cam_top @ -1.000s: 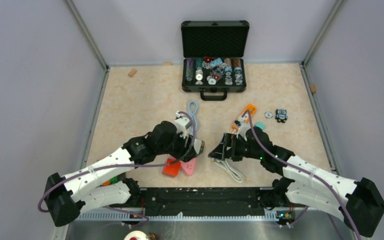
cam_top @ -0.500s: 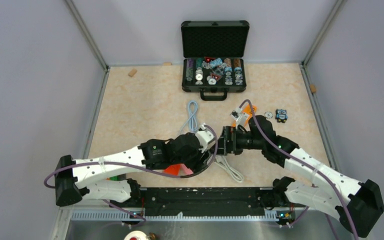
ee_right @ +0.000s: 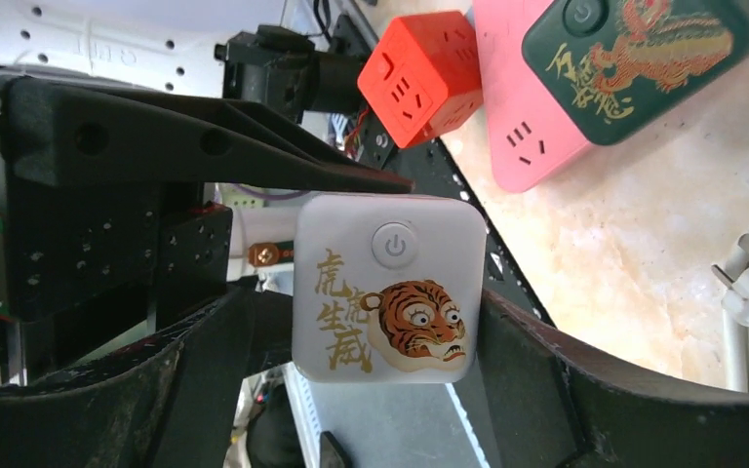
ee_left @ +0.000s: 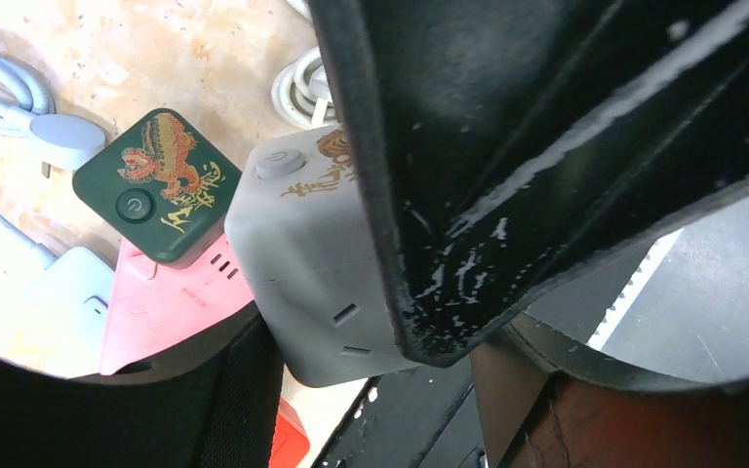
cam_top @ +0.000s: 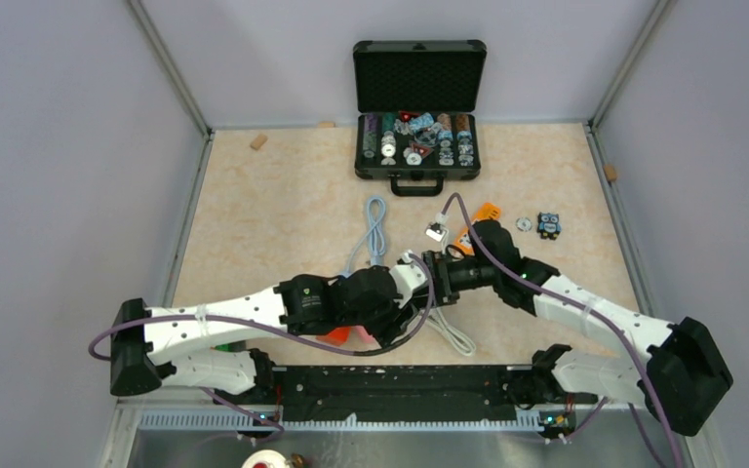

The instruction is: Insert the plug

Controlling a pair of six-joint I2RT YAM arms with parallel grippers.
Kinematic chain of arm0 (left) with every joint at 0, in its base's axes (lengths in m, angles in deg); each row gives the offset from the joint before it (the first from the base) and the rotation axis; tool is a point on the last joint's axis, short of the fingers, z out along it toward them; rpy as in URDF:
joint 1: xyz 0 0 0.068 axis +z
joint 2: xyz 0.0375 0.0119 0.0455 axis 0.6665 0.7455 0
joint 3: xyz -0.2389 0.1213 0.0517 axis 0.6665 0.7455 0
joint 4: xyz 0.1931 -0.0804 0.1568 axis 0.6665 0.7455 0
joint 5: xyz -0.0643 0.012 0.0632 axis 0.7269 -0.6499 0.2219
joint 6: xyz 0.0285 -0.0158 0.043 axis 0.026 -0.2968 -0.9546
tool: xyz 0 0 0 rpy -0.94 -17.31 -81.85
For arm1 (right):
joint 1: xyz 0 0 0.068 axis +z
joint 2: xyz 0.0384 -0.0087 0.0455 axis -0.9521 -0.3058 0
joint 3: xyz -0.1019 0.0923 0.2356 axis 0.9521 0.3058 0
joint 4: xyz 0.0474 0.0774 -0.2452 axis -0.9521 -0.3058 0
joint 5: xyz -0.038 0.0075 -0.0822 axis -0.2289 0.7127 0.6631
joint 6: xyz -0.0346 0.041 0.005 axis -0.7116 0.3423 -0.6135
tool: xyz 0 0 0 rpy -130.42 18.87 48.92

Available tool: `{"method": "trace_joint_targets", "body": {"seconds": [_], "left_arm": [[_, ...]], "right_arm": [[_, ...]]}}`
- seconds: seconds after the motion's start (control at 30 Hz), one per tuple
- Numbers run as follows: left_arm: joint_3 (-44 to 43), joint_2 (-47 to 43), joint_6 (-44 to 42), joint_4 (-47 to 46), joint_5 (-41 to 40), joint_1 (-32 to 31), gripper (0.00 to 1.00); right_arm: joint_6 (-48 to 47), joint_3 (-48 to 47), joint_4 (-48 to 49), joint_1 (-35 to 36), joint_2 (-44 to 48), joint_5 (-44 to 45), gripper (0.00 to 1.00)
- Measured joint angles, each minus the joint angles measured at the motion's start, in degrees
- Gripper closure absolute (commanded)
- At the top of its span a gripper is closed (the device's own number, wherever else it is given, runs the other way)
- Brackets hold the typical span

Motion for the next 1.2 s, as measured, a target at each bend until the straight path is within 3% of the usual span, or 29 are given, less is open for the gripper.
{"method": "trace_joint_targets", "body": {"seconds": [0.1, 0.17, 0.23, 0.3, 0.33, 0.4, 0.43, 0.5, 0.53, 0.57, 0.6, 0.83, 0.97, 1.2], "left_arm": [[0.0, 0.0, -0.1, 0.0, 0.1, -0.3, 1.00], [-0.1, 0.0, -0.2, 0.0, 0.0, -0.5, 1.00], [-0.3, 0.0, -0.3, 0.5, -0.1, -0.6, 1.00], [-0.3, -0.1, -0.5, 0.7, -0.2, -0.7, 1.00], [-0.3, -0.1, -0.5, 0.7, -0.3, -0.6, 1.00], [-0.3, -0.3, -0.5, 0.7, -0.6, -0.7, 0.97], [-0.3, -0.5, -0.5, 0.7, -0.7, -0.7, 0.88], [-0.3, -0.6, -0.5, 0.7, -1.4, -0.7, 0.40], [-0.3, -0.6, -0.5, 0.7, -1.7, -0.7, 0.22], [-0.3, -0.7, -0.4, 0.6, -1.9, -0.8, 0.09], [-0.3, -0.7, -0.3, 0.5, -2.3, -0.9, 0.02], [-0.1, -1.2, 4.1, -4.2, -4.5, -0.5, 0.01], [2.2, -3.5, 7.0, -9.2, -0.9, 1.9, 0.01], [11.9, -9.1, 15.6, -21.6, 17.5, 18.4, 0.01]], "right_arm": [[1.7, 1.5, 5.0, 0.0, -1.6, -2.5, 0.30], [3.0, 2.4, 7.5, 0.0, -2.5, -3.8, 0.42], [3.9, 3.1, 9.5, -0.2, -3.4, -4.5, 0.62], [4.8, 3.7, 10.5, -0.4, -3.9, -5.0, 0.93], [5.0, 3.8, 10.7, -0.5, -4.0, -5.2, 1.00], [5.2, 3.9, 11.4, -0.6, -4.0, -5.4, 1.00], [5.4, 4.0, 11.8, -0.6, -4.0, -5.5, 1.00], [5.5, 4.0, 12.3, -0.6, -4.0, -5.3, 1.00], [5.4, 4.0, 12.4, -0.6, -3.9, -5.1, 1.00], [5.3, 4.0, 12.3, -0.6, -3.8, -5.0, 1.00], [5.0, 4.0, 12.1, -0.6, -3.6, -4.7, 1.00], [-0.2, 4.0, 3.7, -0.6, -0.7, 1.9, 1.00], [-3.8, 3.9, -2.4, -0.6, 3.7, 9.0, 1.00], [-9.1, 3.3, -8.9, -0.6, 8.2, 19.9, 1.00]]}}
